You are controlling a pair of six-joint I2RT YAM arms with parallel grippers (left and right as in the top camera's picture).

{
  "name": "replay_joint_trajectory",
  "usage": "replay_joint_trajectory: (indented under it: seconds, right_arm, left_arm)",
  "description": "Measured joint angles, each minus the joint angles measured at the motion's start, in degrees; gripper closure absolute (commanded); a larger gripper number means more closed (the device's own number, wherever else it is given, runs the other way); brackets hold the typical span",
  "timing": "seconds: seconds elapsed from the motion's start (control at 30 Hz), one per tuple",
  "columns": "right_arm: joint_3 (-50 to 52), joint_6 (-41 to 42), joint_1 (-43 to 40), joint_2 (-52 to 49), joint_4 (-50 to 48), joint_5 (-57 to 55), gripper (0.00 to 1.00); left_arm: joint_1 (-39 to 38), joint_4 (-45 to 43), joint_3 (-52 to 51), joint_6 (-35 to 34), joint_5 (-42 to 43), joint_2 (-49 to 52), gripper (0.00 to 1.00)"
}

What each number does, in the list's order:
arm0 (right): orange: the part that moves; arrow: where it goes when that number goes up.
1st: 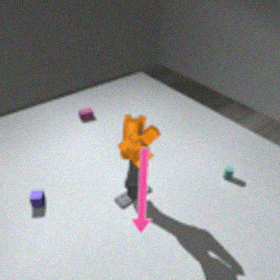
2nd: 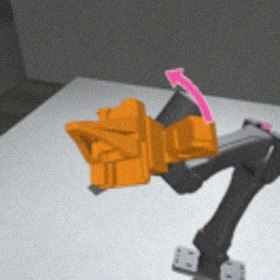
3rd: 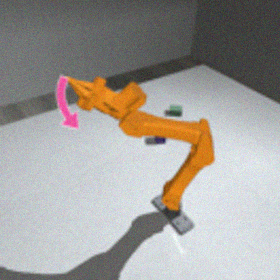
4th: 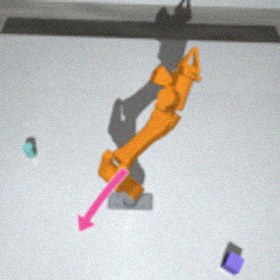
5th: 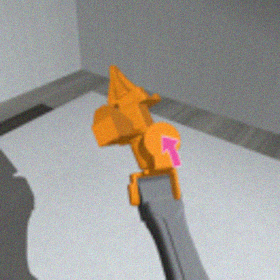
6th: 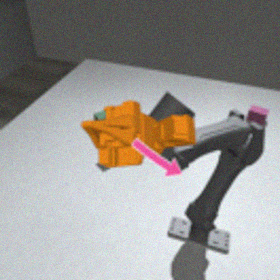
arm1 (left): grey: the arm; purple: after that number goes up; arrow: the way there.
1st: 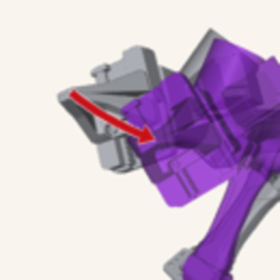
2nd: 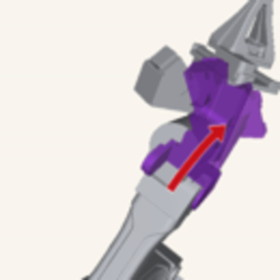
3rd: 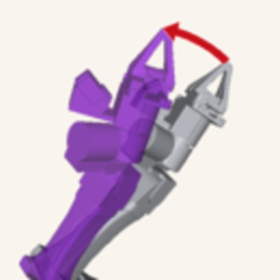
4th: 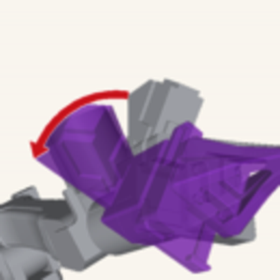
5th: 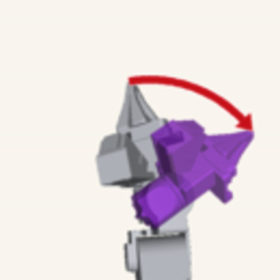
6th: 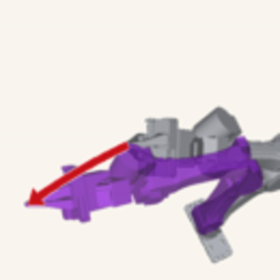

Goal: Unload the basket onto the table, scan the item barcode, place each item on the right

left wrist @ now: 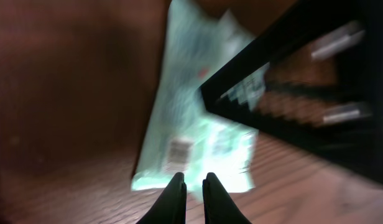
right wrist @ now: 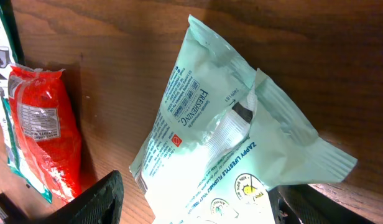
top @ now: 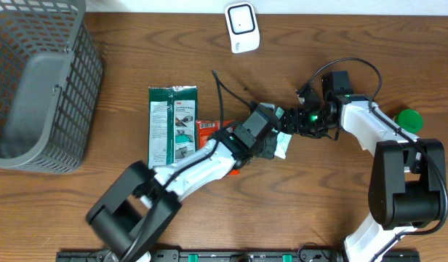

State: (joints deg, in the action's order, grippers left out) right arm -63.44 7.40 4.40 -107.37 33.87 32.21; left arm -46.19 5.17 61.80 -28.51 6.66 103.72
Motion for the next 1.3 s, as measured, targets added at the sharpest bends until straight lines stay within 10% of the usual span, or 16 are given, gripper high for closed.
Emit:
replay_joint_trajectory:
  seconds: [0.67, 1.3]
  right_arm:
    - [0.22, 5.53, 0.00, -0.02, 0.85, -4.37, 0.22]
    - [7.02, 12.74, -0.13, 1.38, -10.08, 1.09, 0.44]
  left_arm:
    - [0.00, -5.57, 0.00, 0.00, -0.22, 6.56, 0.86]
    - [0.00, -5.64, 0.00, 0.00, -0.52, 7.43, 0.86]
